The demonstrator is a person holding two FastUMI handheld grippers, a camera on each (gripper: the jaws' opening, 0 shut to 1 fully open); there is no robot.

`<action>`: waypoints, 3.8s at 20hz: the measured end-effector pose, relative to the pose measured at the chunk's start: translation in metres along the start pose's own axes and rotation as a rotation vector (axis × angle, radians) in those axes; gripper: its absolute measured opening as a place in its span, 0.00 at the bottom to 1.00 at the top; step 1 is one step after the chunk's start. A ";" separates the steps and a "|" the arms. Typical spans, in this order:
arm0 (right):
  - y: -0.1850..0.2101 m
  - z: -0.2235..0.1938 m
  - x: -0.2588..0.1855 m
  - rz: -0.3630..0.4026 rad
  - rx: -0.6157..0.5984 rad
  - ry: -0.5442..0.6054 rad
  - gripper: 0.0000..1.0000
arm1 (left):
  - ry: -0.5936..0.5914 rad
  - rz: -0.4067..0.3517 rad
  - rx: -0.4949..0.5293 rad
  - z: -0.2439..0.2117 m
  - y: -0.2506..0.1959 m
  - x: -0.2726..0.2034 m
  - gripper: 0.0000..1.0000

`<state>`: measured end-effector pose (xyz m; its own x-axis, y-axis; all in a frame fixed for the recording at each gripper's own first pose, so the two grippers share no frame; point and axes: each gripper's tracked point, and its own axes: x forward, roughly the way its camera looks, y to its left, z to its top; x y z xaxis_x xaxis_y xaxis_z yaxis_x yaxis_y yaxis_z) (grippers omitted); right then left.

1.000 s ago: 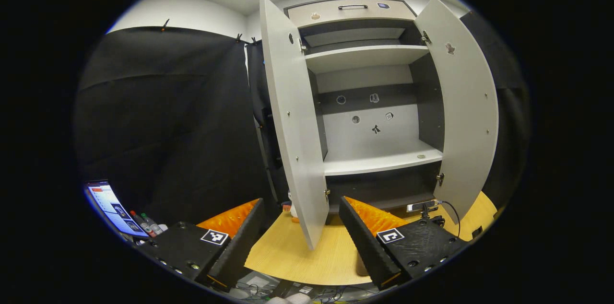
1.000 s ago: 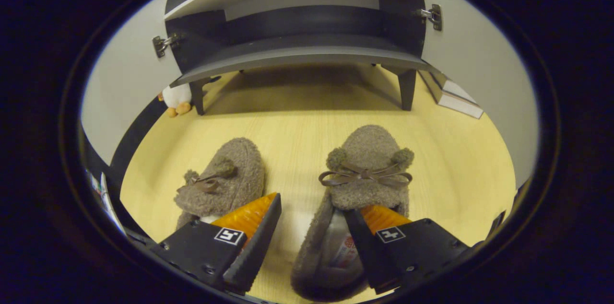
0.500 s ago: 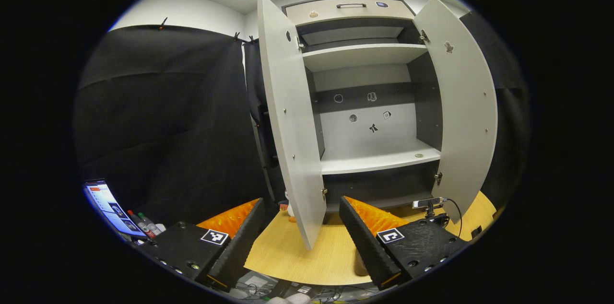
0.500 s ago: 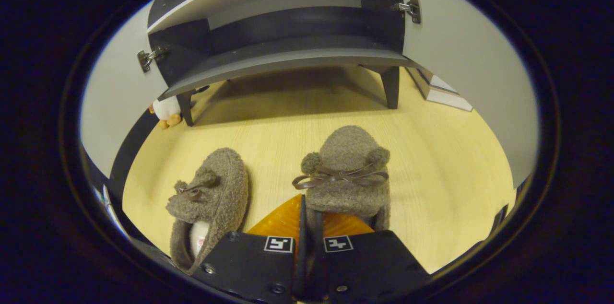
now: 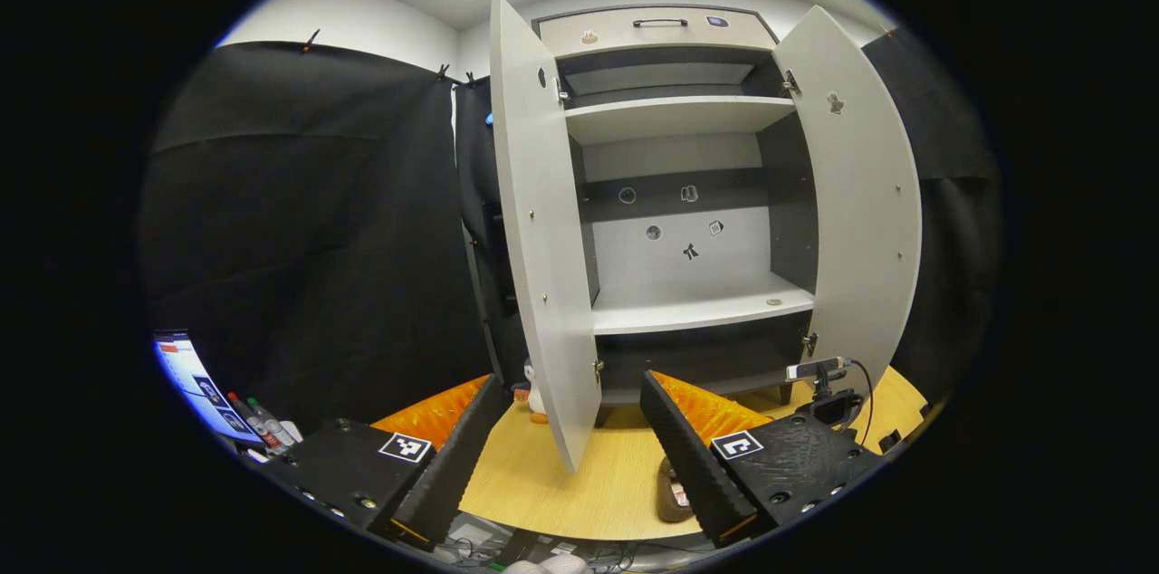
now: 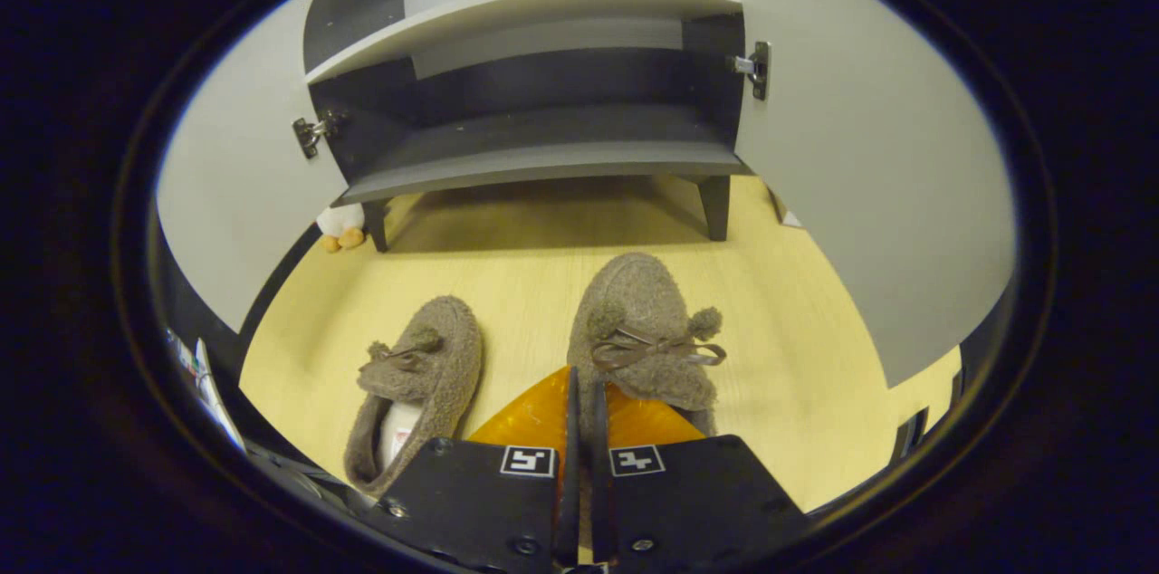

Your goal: Grab one shoe with the right hand and put it into the shoe cabinet, grab the other shoe with the left hand and put it into the shoe cabinet; then close the right door with the right hand and the left door with the left hand.

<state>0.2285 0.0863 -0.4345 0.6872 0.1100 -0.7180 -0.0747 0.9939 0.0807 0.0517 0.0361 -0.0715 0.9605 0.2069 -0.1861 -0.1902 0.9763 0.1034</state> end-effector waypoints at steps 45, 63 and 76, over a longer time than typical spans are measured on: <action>0.067 0.425 0.044 -0.022 -0.060 -0.161 0.17 | 0.013 0.185 -0.080 -0.015 0.044 -0.003 0.96; 0.066 0.388 -0.219 0.013 -0.077 -0.698 0.99 | -0.039 0.034 -0.052 -0.015 0.037 -0.034 0.96; -0.044 0.145 -0.293 -0.073 0.000 -0.637 0.99 | -0.051 -0.173 -0.004 -0.023 -0.024 -0.017 0.96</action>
<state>0.1350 0.0105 -0.1269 0.9852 0.0193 -0.1701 -0.0114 0.9988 0.0476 0.0350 0.0108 -0.0933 0.9880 0.0323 -0.1511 -0.0218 0.9973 0.0703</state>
